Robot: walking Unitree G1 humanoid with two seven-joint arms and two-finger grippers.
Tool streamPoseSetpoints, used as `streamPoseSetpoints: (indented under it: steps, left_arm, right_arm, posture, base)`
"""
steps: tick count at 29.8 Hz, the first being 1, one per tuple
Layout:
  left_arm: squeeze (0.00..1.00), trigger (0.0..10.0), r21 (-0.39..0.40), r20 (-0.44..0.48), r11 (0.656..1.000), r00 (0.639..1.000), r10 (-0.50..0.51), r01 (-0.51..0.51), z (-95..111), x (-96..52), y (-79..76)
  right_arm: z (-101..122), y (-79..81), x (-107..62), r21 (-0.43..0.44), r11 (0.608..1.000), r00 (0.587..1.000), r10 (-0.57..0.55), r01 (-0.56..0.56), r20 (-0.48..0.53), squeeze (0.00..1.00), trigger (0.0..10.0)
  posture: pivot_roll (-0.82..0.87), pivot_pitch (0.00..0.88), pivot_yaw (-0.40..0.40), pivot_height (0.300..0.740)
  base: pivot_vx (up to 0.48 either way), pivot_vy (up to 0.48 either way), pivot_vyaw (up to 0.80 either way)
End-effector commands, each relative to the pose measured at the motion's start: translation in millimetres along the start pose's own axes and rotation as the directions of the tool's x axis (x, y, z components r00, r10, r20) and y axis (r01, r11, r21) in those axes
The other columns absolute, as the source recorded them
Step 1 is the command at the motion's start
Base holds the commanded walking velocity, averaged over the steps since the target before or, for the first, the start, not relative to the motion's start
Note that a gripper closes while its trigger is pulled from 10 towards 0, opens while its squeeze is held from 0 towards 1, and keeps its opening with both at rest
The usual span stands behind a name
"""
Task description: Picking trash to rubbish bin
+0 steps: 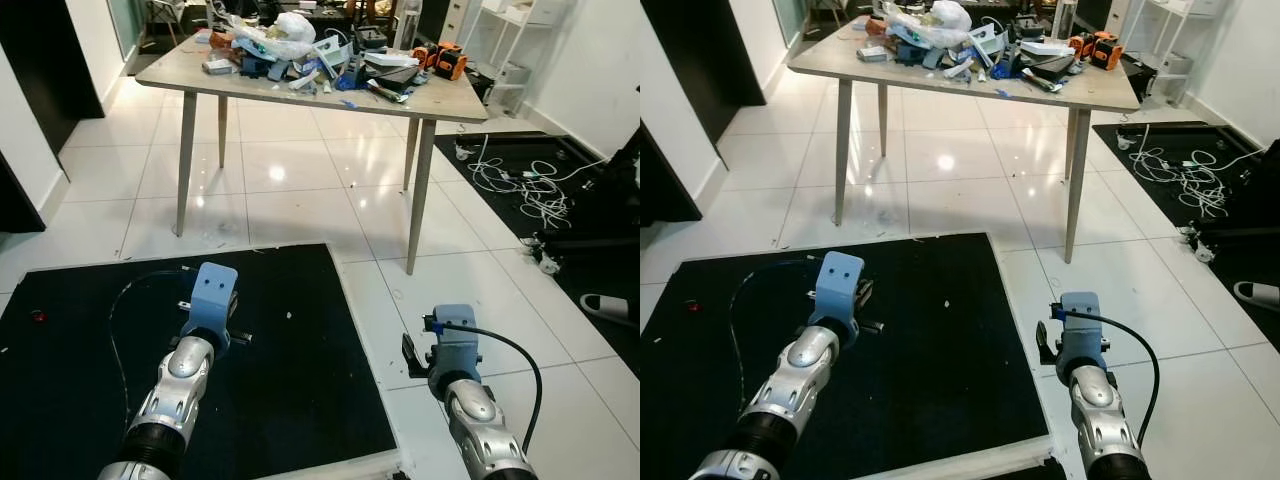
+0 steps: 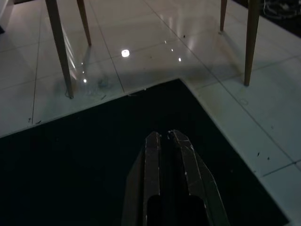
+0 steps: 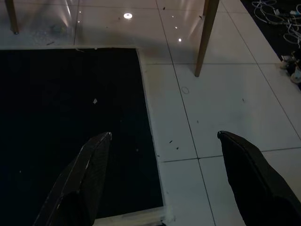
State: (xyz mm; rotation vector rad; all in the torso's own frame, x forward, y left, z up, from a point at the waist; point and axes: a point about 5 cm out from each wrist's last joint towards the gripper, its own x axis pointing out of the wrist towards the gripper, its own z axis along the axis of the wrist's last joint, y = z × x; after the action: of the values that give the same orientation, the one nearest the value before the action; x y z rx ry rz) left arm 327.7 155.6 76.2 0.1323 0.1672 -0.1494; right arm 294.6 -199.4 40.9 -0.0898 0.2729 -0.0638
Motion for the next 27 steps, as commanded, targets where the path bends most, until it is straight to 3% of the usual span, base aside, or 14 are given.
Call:
streamPoseSetpoints:
  steps: [1,9,27]
  left_arm:
    - [0.0,10.0,-0.029,-0.014,1.0,1.0,-0.009,0.009,-4.9,-2.7,-3.8]
    - [0.0,10.0,-0.054,0.012,0.998,1.0,-0.02,0.021,-0.9,-1.8,-7.7]
    - [0.0,10.0,-0.057,0.038,0.996,0.997,-0.06,0.062,6.5,0.9,-14.5]
  right_arm:
    - [-5.8,0.4,-3.1,0.007,1.0,1.0,-0.004,0.004,-0.016,0.0,10.0]
    - [-6.1,-1.5,-3.2,0.004,1.0,1.0,-0.007,0.007,-0.017,0.0,10.0]
    - [-5.8,-0.6,-3.0,0.01,1.0,1.0,-0.014,0.014,-0.014,0.0,10.0]
  posture:
    - [-0.07,0.066,-0.016,0.74]
    - [-0.07,0.068,-0.022,0.74]
    - [-0.07,0.062,-0.011,0.74]
  base:
    - [0.0,0.0,0.0]
    - [0.11,0.0,0.0]
    - [0.39,0.0,0.0]
